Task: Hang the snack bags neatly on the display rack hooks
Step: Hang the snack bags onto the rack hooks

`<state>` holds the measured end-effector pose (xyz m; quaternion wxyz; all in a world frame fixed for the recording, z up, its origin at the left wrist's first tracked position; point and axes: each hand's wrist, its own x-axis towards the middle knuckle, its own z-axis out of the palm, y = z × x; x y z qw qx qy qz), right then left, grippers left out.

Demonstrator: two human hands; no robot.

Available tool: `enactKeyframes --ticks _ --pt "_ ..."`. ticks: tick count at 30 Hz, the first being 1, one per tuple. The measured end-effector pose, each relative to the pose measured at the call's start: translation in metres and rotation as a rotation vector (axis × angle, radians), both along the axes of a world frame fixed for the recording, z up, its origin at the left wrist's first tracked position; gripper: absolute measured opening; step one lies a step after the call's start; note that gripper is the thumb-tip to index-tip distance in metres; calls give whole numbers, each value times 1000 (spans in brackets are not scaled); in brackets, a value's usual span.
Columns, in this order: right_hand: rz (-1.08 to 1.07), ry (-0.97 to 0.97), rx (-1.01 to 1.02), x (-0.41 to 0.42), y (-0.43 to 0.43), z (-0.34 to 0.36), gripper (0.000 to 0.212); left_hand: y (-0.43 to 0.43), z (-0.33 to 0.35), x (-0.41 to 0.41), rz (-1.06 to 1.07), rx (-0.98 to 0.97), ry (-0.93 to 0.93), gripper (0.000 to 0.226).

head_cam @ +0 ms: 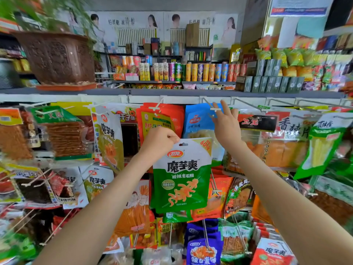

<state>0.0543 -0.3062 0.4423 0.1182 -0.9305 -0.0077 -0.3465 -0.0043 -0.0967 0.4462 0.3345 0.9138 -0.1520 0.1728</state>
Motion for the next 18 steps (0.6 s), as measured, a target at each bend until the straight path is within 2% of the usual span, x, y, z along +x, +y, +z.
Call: enactKeyframes --ticks 3,6,8,11,13,16,18 --pt "121 -207 82 -33 8 -23 40 1 -6 -4 5 14 25 17" --pt "277 -238 115 -59 18 -40 25 3 -14 -10 4 40 42 18" --pt "375 -174 2 -70 28 -49 29 4 -21 -15 -5 42 66 17" --pt "463 69 -173 -81 52 -63 24 10 -40 -25 -12 69 123 17" --pt "529 188 -126 -86 67 -71 15 18 -53 -32 2 65 161 16" --pt "628 353 62 -91 82 -80 9 37 -69 -45 9 97 218 15" --pt "659 406 39 -94 93 -89 8 50 -76 -53 -34 181 305 20"
